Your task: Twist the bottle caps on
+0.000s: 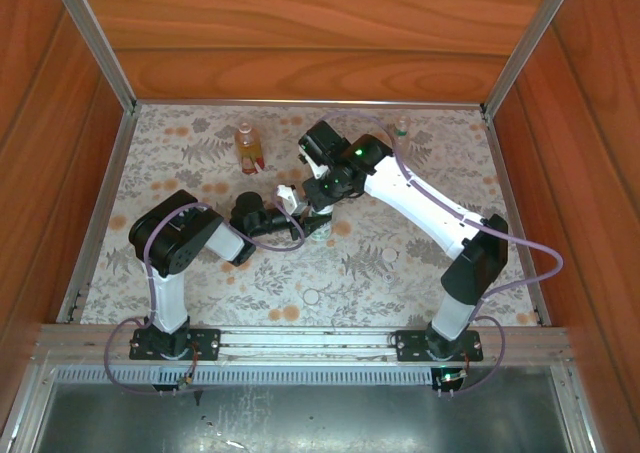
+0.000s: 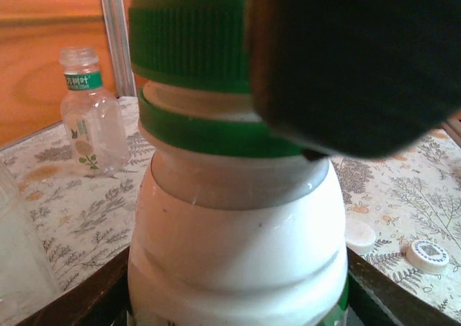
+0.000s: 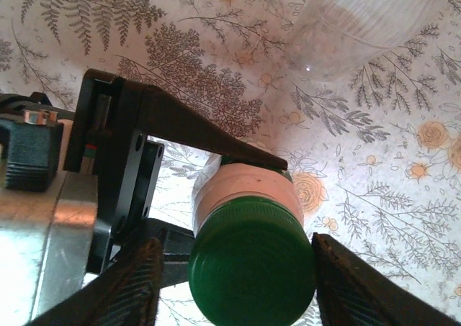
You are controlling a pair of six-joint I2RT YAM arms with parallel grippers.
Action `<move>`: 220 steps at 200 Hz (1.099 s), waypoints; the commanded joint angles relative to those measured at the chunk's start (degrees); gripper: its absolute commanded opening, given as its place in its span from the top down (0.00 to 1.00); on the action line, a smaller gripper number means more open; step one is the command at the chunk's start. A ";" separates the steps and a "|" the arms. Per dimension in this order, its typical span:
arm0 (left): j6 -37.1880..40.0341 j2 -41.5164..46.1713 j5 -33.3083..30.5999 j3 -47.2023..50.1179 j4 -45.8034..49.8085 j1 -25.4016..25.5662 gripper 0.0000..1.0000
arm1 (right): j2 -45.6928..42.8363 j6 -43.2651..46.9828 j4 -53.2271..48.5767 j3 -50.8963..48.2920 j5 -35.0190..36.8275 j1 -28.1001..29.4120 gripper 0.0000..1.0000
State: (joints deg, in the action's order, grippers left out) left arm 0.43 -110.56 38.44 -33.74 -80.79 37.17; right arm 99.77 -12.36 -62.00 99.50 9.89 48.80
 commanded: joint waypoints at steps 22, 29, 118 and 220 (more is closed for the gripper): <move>0.18 -0.95 1.11 0.60 -0.34 0.26 0.42 | -6.40 -1.03 4.16 -2.60 -1.52 0.23 0.30; 0.19 -0.97 1.18 0.60 -0.33 0.25 0.42 | -7.20 -1.28 4.98 -3.35 -1.66 -0.03 0.30; 0.43 -0.53 1.09 1.02 -0.34 0.21 0.42 | -10.37 -5.64 15.04 -14.77 -12.59 -7.37 0.62; -0.55 -0.91 0.55 0.00 -0.41 0.13 0.44 | -16.47 -10.62 15.10 -24.48 -23.47 -8.18 0.78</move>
State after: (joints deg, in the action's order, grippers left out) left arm 0.45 -110.56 38.28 -33.41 -81.32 37.15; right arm 83.92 -20.71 -42.19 77.78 -6.52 40.05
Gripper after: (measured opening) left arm 0.564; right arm 0.216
